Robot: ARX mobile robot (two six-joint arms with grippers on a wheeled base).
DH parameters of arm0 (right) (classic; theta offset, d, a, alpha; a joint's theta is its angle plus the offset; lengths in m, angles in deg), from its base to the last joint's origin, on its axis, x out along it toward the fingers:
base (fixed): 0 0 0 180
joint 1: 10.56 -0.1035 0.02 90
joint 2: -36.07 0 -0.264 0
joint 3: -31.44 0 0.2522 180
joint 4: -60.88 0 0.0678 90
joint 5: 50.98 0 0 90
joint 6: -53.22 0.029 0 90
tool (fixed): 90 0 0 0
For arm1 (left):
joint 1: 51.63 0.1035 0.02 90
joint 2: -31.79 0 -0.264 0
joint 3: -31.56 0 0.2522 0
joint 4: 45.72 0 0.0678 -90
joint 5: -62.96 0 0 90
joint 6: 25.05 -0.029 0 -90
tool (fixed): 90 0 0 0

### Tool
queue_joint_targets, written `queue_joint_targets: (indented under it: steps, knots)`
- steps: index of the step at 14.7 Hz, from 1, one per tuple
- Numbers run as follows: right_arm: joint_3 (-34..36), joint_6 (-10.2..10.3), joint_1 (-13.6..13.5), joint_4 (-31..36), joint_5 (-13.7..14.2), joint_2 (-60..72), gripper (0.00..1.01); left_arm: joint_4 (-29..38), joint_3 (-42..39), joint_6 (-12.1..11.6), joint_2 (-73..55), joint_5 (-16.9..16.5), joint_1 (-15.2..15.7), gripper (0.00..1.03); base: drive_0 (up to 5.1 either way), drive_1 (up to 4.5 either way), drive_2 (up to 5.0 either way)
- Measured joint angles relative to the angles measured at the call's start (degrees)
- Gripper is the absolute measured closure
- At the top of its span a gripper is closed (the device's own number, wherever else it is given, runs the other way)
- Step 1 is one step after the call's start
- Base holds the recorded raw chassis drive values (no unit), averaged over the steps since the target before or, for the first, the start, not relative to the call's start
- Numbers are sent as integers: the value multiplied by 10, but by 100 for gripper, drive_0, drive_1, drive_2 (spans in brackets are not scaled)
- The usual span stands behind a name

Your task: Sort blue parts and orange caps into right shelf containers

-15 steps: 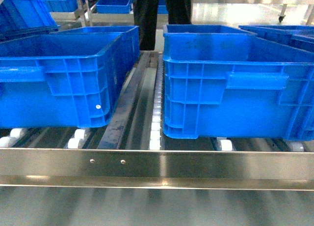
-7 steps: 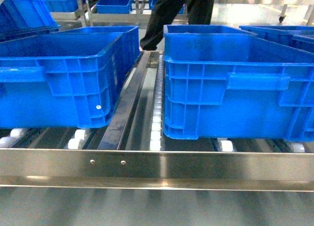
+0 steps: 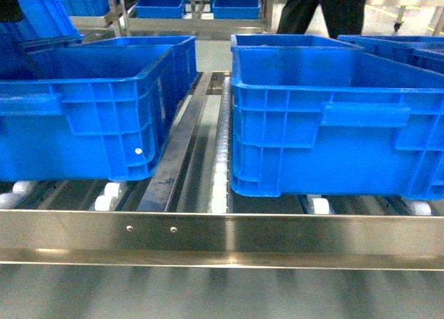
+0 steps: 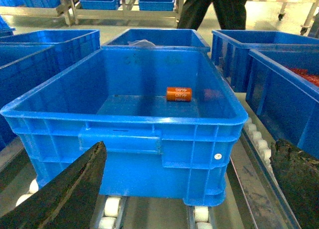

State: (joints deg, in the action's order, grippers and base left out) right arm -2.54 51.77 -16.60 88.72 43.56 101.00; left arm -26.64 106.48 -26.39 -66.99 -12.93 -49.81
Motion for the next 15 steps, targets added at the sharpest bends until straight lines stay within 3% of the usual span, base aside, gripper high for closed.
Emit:
queue_joint_targets:
  steps: [1, 2, 3, 4, 5, 8, 9, 10, 11, 12, 13, 15]
  knots:
    - [6, 2, -3, 0, 4, -5, 3, -8, -54, 15, 66, -12, -7, 10, 0, 0, 0]
    - [16, 6, -5, 0, 8, -6, 3, 13, -109, 31, 141, -26, -17, 3, 0, 0, 0]
    - [24, 6, -9, 0, 17, -5, 3, 16, -167, 49, 226, -26, -23, 5, 0, 0, 0]
    - [34, 13, -14, 9, 9, -5, 3, 31, -245, 43, 303, -79, -21, 15, 0, 0, 0]
    - [52, 16, -14, 73, 18, 0, 11, 45, -311, 31, 338, -129, -17, 30, 0, 0, 0]
    - [111, 16, 9, 66, 10, -67, 52, 67, -417, 24, 391, -140, -18, 70, 0, 0, 0]
    - [126, 16, 14, 52, 0, -99, 66, 76, -440, 24, 421, -140, -18, 84, 0, 0, 0]
    - [140, 16, 40, 33, -31, -130, 81, 74, -469, 24, 443, -140, -18, 99, 0, 0, 0]
    - [149, 17, 62, 18, -39, -155, 94, 68, -495, 23, 463, -140, -18, 101, 0, 0, 0]
    - [164, 16, 64, 5, -44, -187, 99, 62, -510, 23, 488, -140, -18, 101, 0, 0, 0]
    - [182, 16, 61, 25, -45, -190, 99, 57, -523, 23, 515, -140, -18, 101, 0, 0, 0]
    - [195, 16, 61, -27, -45, -243, 99, 31, -550, 22, 559, -140, -18, 101, 0, 0, 0]
